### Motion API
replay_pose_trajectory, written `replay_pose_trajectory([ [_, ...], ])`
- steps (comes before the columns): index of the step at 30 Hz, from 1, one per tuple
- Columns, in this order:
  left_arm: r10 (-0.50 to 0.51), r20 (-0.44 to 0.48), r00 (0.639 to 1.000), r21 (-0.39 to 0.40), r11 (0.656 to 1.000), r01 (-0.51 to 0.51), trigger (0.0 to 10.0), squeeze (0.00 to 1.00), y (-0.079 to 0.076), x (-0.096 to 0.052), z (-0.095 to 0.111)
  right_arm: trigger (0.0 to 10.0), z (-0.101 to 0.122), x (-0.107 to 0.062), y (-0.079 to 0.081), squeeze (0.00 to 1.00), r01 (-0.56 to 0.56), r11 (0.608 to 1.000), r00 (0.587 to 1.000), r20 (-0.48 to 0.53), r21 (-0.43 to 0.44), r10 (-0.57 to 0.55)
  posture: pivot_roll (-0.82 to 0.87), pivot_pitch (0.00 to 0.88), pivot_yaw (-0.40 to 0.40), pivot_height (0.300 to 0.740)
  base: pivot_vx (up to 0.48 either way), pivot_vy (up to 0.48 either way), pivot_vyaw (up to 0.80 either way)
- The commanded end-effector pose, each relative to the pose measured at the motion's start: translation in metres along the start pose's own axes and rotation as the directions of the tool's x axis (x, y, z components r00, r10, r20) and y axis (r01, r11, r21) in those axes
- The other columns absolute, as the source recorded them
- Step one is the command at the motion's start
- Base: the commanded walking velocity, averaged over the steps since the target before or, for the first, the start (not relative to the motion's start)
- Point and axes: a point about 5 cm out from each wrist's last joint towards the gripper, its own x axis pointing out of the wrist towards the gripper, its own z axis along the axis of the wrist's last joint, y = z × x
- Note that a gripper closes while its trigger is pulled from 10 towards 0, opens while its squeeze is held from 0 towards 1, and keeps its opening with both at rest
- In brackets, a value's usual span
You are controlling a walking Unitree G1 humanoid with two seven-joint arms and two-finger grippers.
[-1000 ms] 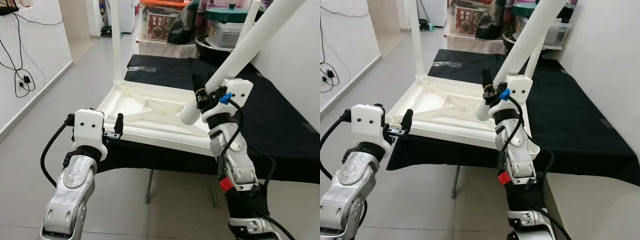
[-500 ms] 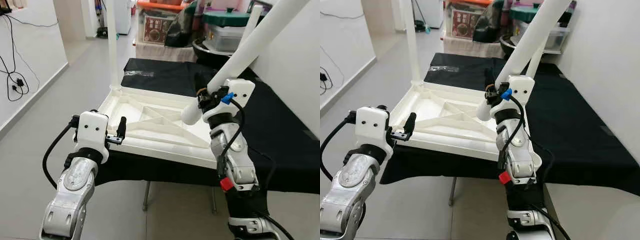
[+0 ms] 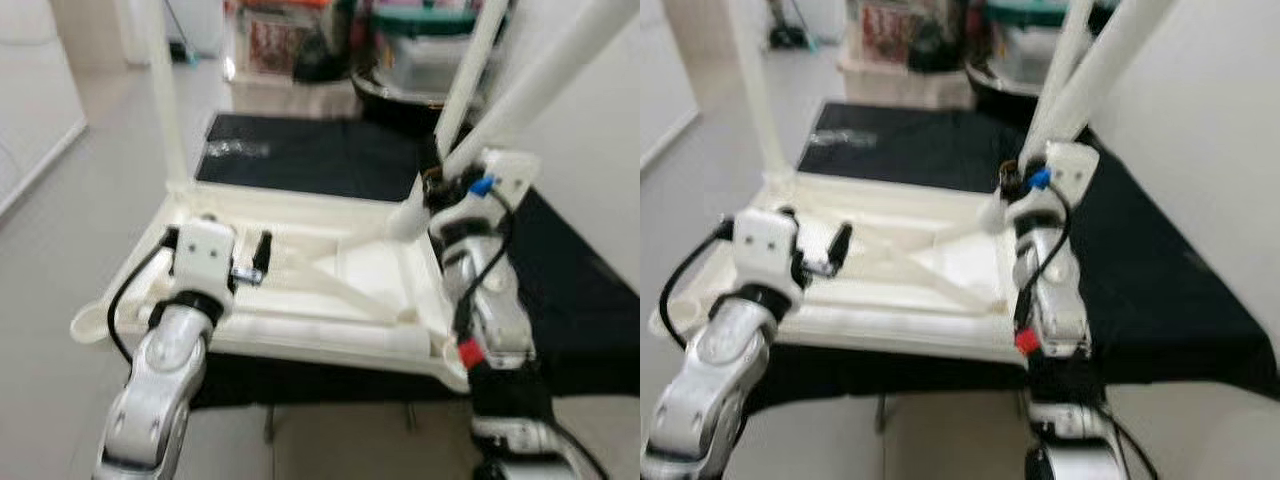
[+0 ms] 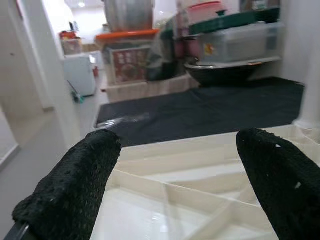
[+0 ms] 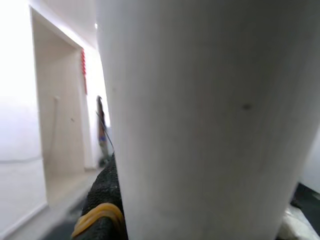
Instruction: Building children table
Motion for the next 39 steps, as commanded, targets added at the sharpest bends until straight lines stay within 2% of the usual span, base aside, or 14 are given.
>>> replay_pose_trajectory([
  [1, 0.023, -0.032, 0.999, 0.008, 1.000, -0.023, 10.0, 0.00, 0.005, -0.002, -0.006, 10.0, -0.002, 0.001, 0.009, 0.00, -0.033, 0.999, 0.999, -0.003, 0.007, 0.033, 0.13, 0.012, -0.102, 0.740, 0.000, 0.000, 0.00],
  [5, 0.035, -0.042, 0.999, 0.006, 0.999, -0.034, 10.0, 0.00, 0.006, -0.002, -0.009, 10.0, -0.008, 0.010, 0.005, 0.00, -0.034, 0.999, 0.998, -0.056, -0.013, 0.033, 0.13, 0.016, -0.104, 0.740, 0.000, 0.000, 0.00],
  [8, 0.014, -0.067, 0.998, -0.021, 1.000, -0.015, 10.0, 0.00, 0.003, -0.004, -0.013, 10.0, -0.025, 0.021, 0.002, 0.00, -0.043, 0.998, 0.984, -0.175, -0.055, 0.033, 0.12, 0.021, -0.100, 0.740, 0.000, 0.000, 0.00],
  [10, 0.011, -0.069, 0.998, -0.025, 1.000, -0.013, 10.0, 0.00, 0.003, -0.005, -0.012, 10.0, -0.026, 0.022, 0.002, 0.00, -0.042, 0.997, 0.983, -0.182, -0.059, 0.031, 0.12, 0.032, -0.103, 0.740, 0.000, 0.000, 0.00],
  [13, -0.035, -0.083, 0.996, -0.055, 0.998, 0.031, 10.0, 0.00, -0.007, -0.014, -0.013, 10.0, -0.032, 0.043, -0.010, 0.00, 0.018, 0.989, 0.972, -0.230, -0.143, -0.051, 0.13, 0.061, -0.108, 0.740, 0.000, 0.000, 0.00],
  [17, -0.074, -0.072, 0.995, -0.079, 0.995, 0.068, 10.0, 0.00, -0.015, -0.019, -0.005, 10.0, -0.040, 0.054, -0.016, 0.00, 0.053, 0.987, 0.955, -0.282, -0.152, -0.094, 0.13, 0.091, -0.111, 0.740, 0.000, 0.000, 0.00],
  [19, -0.091, -0.060, 0.994, -0.103, 0.991, 0.085, 10.0, 0.00, -0.020, -0.022, 0.000, 10.0, -0.043, 0.059, -0.018, 0.00, 0.069, 0.993, 0.944, -0.315, -0.094, -0.095, 0.13, 0.119, -0.117, 0.740, 0.000, 0.000, 0.00],
  [21, -0.091, -0.060, 0.994, -0.103, 0.991, 0.085, 10.0, 0.00, -0.020, -0.022, 0.000, 10.0, -0.043, 0.059, -0.018, 0.00, 0.069, 0.993, 0.944, -0.315, -0.094, -0.095, 0.13, 0.119, -0.117, 0.740, 0.000, 0.000, 0.00],
  [22, -0.137, -0.055, 0.989, -0.137, 0.982, 0.129, 10.0, 0.00, -0.030, -0.028, 0.004, 10.0, -0.047, 0.061, -0.023, 0.00, 0.137, 0.990, 0.925, -0.353, -0.038, -0.141, 0.13, 0.157, -0.120, 0.740, 0.000, 0.000, 0.00],
  [25, -0.155, -0.057, 0.986, -0.153, 0.978, 0.145, 10.0, 0.00, -0.034, -0.030, 0.004, 10.0, -0.049, 0.061, -0.025, 0.00, 0.165, 0.986, 0.915, -0.369, -0.026, -0.163, 0.13, 0.157, -0.120, 0.740, 0.000, 0.000, 0.00],
  [28, -0.205, -0.068, 0.976, -0.193, 0.963, 0.189, 10.0, 0.00, -0.044, -0.042, 0.007, 10.0, -0.053, 0.061, -0.028, 0.00, 0.206, 0.979, 0.900, -0.392, 0.003, -0.188, 0.14, 0.206, -0.127, 0.740, 0.000, 0.000, 0.00],
  [34, -0.244, -0.104, 0.964, -0.207, 0.953, 0.219, 10.0, 0.00, -0.049, -0.058, 0.007, 10.0, -0.059, 0.057, -0.033, 0.00, 0.253, 0.967, 0.882, -0.416, 0.017, -0.223, 0.15, 0.240, -0.128, 0.740, 0.000, 0.000, 0.00],
  [39, -0.252, -0.135, 0.958, -0.220, 0.951, 0.219, 10.0, 0.00, -0.050, -0.069, 0.006, 10.0, -0.058, 0.054, -0.047, 0.00, 0.265, 0.962, 0.879, -0.392, -0.070, -0.270, 0.15, 0.256, -0.126, 0.740, 0.000, 0.000, 0.00],
])
